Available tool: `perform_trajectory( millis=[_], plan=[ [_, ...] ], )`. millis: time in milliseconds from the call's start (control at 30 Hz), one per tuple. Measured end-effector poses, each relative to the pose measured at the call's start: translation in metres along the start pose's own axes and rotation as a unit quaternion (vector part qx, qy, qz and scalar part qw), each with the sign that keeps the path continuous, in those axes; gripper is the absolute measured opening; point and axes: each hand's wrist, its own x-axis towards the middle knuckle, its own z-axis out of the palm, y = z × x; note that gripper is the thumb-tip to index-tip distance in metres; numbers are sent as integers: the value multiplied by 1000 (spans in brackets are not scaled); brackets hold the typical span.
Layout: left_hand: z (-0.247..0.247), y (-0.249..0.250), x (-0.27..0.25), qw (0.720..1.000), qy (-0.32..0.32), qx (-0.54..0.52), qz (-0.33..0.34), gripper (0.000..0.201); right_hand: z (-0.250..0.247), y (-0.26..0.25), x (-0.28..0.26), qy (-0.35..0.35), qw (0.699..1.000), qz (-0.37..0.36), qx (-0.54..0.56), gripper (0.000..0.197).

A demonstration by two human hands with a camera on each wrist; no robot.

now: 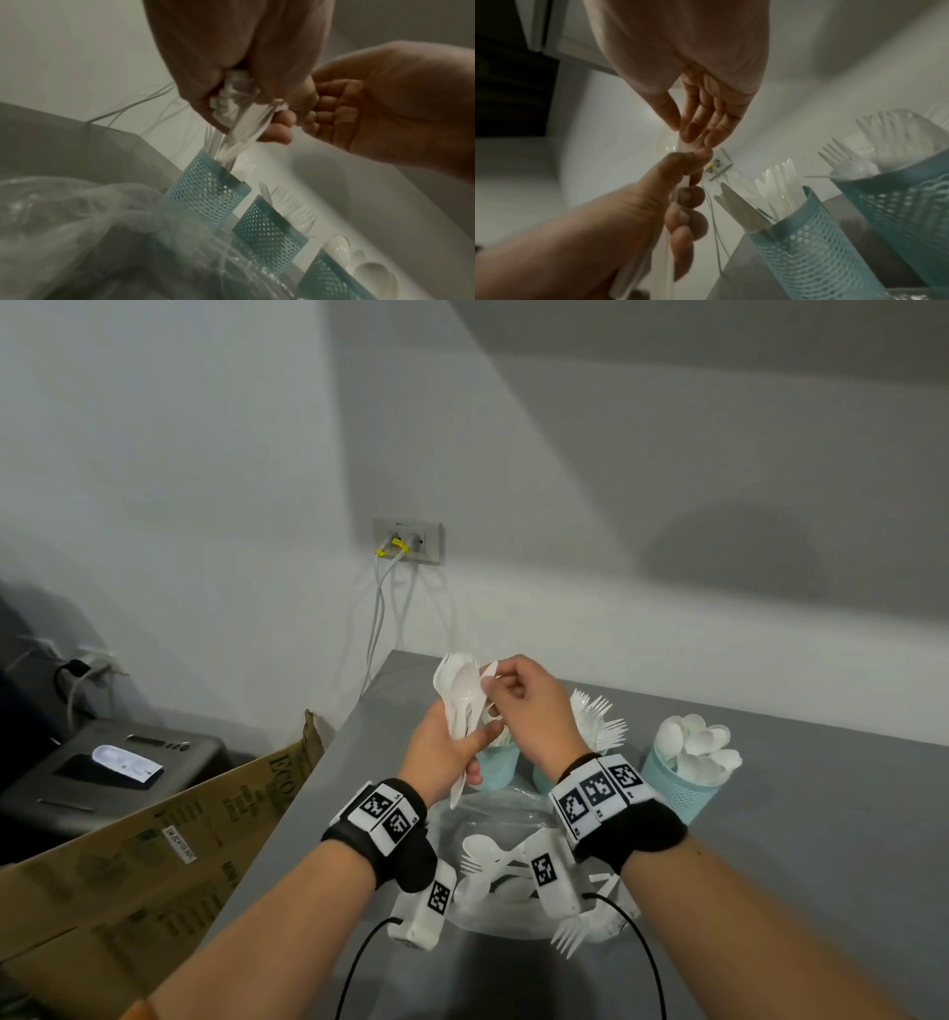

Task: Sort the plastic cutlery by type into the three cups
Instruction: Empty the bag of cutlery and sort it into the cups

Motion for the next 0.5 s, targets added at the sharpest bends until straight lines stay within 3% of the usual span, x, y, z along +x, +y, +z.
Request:
perform_trajectory(
  millis=[133, 267, 333, 433, 500],
  plan=[
    [-3, 8, -4, 997, -6, -74, -31, 31, -11, -12, 6, 40, 997, 12, 64, 5],
    [-10, 3, -4, 997, 23, -58, -41, 32, -29, -27, 15, 142, 985, -41, 88, 7],
    [-13, -2, -4, 997, 40, -42, -48, 30, -32, -23, 19, 158, 984, -63, 60, 9],
    [-14, -9, -6, 998, 47, -13, -35, 22, -24, 6, 18, 106, 992, -47, -59, 7],
    [-12, -13, -8, 999, 33, -7, -19, 32, -18, 29, 15, 39, 988, -8, -147, 13]
  ],
)
